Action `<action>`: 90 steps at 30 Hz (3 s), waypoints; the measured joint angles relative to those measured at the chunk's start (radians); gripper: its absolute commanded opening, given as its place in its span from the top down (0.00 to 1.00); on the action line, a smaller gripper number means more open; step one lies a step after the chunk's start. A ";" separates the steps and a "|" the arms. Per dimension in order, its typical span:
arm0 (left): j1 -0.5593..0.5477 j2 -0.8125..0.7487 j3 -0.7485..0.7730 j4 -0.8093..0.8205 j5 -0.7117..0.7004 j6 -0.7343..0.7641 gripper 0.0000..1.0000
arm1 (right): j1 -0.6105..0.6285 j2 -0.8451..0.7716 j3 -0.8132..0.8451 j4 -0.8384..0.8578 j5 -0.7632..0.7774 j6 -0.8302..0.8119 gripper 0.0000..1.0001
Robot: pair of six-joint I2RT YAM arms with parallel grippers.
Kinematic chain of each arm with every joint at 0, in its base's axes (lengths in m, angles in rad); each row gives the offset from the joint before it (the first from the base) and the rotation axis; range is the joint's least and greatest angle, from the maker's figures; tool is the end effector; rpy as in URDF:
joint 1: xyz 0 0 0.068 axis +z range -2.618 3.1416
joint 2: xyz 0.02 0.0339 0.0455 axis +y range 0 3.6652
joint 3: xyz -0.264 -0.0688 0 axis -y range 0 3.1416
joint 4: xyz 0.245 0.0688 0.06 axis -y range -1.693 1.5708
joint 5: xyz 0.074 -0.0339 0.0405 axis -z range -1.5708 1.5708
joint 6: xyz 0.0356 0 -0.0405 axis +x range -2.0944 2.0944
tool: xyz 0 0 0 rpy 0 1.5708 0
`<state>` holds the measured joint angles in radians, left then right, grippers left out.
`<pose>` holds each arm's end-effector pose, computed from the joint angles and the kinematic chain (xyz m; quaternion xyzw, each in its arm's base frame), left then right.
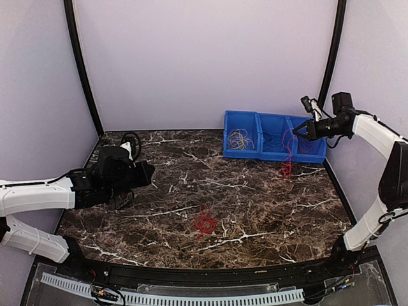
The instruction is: Untangle the cables
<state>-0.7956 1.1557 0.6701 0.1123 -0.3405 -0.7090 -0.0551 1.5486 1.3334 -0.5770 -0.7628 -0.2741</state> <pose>0.1893 -0.1762 0.2546 -0.0602 0.8175 -0.2774 0.5012 0.3372 0.0060 0.3127 -0.2343 0.8381 0.2820 0.4039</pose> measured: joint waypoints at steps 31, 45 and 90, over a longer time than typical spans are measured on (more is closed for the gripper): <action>-0.185 0.660 0.454 0.698 0.401 0.442 0.24 | 0.395 -0.064 0.192 -0.260 -0.288 -0.147 1.00; -0.181 0.992 0.631 0.914 0.595 0.380 0.91 | 0.451 -0.022 0.363 -0.311 -0.401 -0.139 1.00; -0.181 1.013 0.323 0.993 0.666 0.278 0.73 | 0.071 -0.017 0.466 0.214 -0.521 0.291 1.00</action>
<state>-0.9764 2.1685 0.9932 1.1053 0.3260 -0.4309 0.0158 1.5318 1.7992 -0.3626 -1.2835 0.0166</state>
